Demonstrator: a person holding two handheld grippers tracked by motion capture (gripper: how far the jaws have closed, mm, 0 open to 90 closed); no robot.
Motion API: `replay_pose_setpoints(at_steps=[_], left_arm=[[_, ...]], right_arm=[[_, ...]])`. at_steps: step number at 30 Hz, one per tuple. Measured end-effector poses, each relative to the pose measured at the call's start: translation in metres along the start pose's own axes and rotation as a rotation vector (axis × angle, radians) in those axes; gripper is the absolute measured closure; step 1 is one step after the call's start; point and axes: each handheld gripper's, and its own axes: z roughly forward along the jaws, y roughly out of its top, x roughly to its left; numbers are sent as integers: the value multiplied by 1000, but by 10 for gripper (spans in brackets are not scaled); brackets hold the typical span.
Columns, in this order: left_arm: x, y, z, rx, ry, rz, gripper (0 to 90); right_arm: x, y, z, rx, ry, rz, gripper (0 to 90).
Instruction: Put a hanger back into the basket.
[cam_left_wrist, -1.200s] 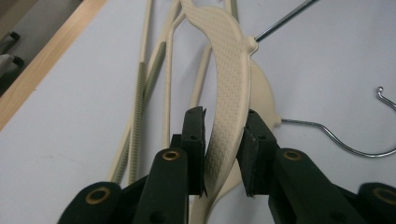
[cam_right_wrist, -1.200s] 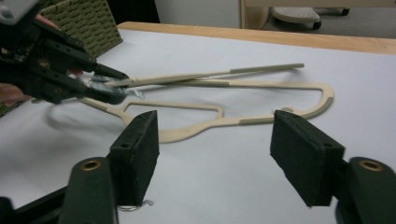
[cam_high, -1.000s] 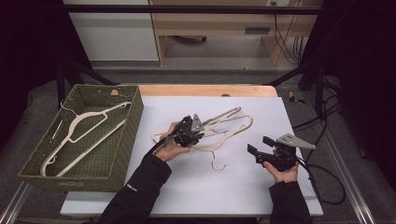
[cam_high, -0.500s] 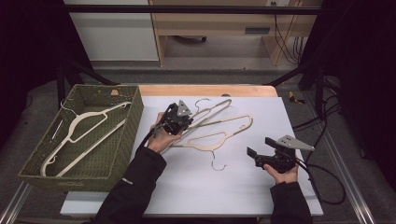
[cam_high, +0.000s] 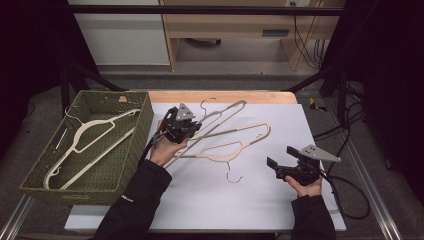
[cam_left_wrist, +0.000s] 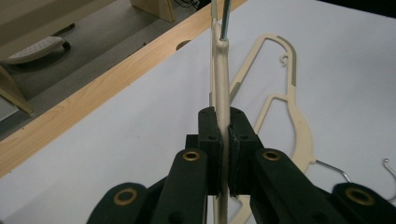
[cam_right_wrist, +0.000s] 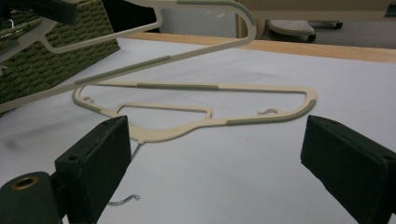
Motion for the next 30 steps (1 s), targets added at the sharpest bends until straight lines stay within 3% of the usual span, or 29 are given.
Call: replay_pose_setpoints(at_steps=[5, 18, 19, 21, 30], left_arm=[[-3, 8, -26, -24, -28, -16, 860], [-3, 31, -107, -88, -68, 25, 860], [-3, 31, -107, -88, -68, 25, 860], [0, 36, -124, -91, -58, 38, 860], [26, 31, -166, -96, -23, 29, 860]], right_arm=[[-2, 1, -3, -6, -6, -1, 75], [-3, 2, -8, -19, -21, -2, 50], [-3, 2, -8, -18, -24, -4, 49], [-4, 3, -9, -19, -25, -7, 45], [-3, 4, -13, -30, -25, -15, 34]])
